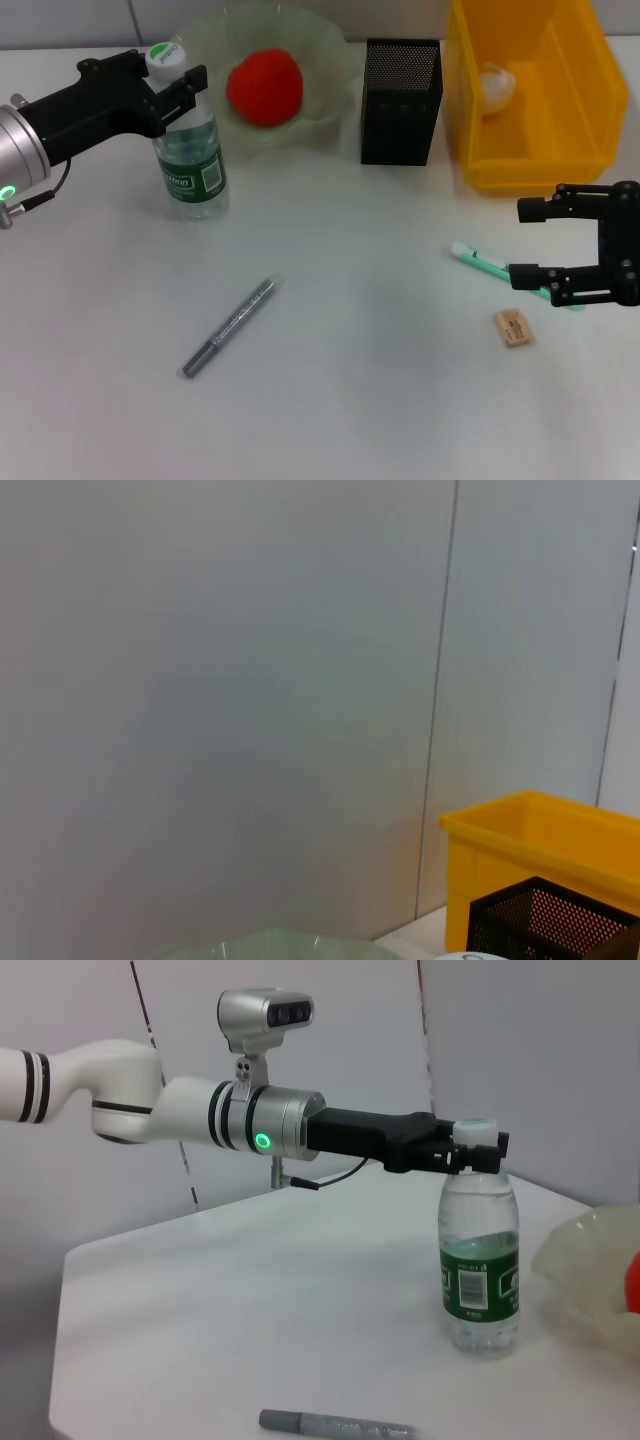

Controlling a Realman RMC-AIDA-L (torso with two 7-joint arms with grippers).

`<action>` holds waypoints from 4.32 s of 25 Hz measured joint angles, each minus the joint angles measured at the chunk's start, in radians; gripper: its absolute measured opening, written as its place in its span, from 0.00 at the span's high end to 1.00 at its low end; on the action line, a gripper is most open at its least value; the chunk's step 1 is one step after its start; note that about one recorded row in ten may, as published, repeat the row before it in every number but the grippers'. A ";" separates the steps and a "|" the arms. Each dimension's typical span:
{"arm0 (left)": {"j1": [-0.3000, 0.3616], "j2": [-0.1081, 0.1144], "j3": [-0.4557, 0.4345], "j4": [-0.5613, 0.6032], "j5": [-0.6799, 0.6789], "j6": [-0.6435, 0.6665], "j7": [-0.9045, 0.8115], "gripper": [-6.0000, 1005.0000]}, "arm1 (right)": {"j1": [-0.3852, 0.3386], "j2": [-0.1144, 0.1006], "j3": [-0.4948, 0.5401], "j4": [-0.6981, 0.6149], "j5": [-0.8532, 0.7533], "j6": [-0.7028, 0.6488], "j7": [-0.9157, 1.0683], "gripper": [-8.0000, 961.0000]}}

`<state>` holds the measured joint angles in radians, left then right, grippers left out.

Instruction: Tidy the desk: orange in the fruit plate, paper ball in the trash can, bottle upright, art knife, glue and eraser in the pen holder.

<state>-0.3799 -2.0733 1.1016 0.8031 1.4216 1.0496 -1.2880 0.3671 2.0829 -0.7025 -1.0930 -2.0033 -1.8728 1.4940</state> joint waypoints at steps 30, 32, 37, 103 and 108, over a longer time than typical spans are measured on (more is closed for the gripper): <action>0.118 0.013 -0.112 0.112 -0.059 0.245 -0.031 0.20 | 0.023 0.000 -0.114 -0.154 -0.038 0.053 0.225 0.18; 0.132 0.024 -0.173 0.113 -0.056 0.361 -0.037 0.20 | 0.021 -0.001 -0.160 -0.214 -0.063 0.068 0.296 0.18; 0.171 0.082 -0.244 0.069 -0.045 0.630 -0.015 0.20 | 0.039 -0.004 -0.354 -0.454 -0.190 0.045 0.553 0.18; 0.203 0.067 -0.333 -0.061 0.189 0.762 0.070 0.20 | 0.372 -0.001 -0.778 0.047 -0.684 0.462 0.994 0.59; 0.204 0.067 -0.333 -0.061 0.189 0.762 0.070 0.20 | 0.370 0.000 -0.778 0.046 -0.684 0.468 0.994 0.68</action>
<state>-0.1763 -2.0063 0.7682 0.7420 1.6106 1.8113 -1.2179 0.7371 2.0829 -1.4802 -1.0466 -2.6876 -1.4049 2.4881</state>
